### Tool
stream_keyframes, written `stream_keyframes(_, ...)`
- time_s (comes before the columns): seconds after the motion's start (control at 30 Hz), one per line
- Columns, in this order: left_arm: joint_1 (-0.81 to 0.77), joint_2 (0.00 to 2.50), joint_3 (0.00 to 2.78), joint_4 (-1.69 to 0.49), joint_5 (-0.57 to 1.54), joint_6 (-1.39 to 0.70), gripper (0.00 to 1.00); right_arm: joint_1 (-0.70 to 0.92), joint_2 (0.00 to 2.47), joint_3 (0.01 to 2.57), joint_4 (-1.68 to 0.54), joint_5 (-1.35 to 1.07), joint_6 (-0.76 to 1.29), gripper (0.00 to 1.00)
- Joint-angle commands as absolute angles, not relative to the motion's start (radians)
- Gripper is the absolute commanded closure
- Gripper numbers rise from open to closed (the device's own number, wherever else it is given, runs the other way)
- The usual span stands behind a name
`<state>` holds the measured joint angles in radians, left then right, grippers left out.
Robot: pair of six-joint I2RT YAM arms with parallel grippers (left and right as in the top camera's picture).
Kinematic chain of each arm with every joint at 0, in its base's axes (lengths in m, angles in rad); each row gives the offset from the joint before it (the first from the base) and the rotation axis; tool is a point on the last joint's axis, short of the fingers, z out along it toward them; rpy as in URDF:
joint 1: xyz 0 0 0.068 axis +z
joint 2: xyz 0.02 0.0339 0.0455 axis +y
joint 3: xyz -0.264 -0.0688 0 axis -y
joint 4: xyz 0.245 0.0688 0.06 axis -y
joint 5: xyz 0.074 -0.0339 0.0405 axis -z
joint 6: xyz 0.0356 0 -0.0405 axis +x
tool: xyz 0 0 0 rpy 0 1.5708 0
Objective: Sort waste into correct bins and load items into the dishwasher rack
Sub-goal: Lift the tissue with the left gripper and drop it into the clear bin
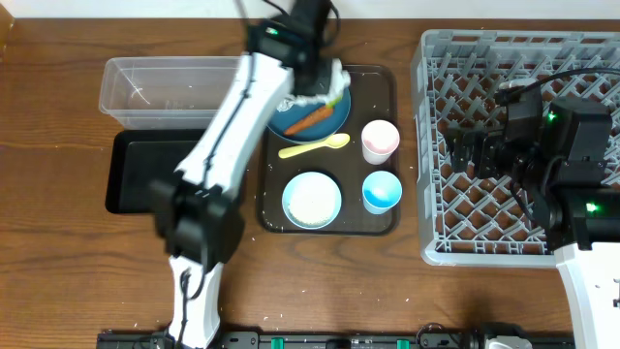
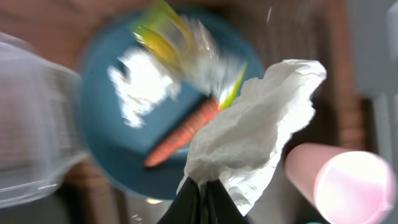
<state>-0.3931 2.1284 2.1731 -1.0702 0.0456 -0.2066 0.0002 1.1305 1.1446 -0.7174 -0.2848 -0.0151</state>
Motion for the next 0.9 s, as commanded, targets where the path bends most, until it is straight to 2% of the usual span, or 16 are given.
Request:
stream_keyframes(0.0,-0.318,2.098,2.192,-1.085,0.032,-0.215,0.94,0.014,1.132,1.163,-0.715,-0.289,-0.023,0.01)
stream_keyframes(0.33,-0.082,2.123,2.162,-1.077,-0.044,-0.262,0.94,0.014,1.132,1.163,-0.714,-0.289,-0.023,0.01)
stream_keyframes(0.53,-0.01,2.197,2.162,-1.064,-0.041,-0.261,0.93,0.014,1.133,1.163,-0.714,-0.289,-0.023,0.01)
stream_keyframes(0.6,-0.008,2.217,2.162,-1.088,-0.038,-0.261,0.83,0.014,1.133,1.163,-0.717,-0.289,-0.023,0.01)
stream_keyframes(0.67,-0.01,2.224,2.162,-1.098,-0.038,-0.261,0.55,0.014,1.133,1.163,-0.719,-0.289,-0.023,0.01)
stream_keyframes(0.73,-0.013,2.222,2.163,-1.091,-0.024,-0.262,0.37,0.014,1.133,1.163,-0.718,-0.289,-0.023,0.01)
stream_keyframes(0.87,-0.025,2.209,2.172,-1.077,0.088,-0.261,0.33,0.014,1.133,1.163,-0.72,-0.289,-0.023,0.01)
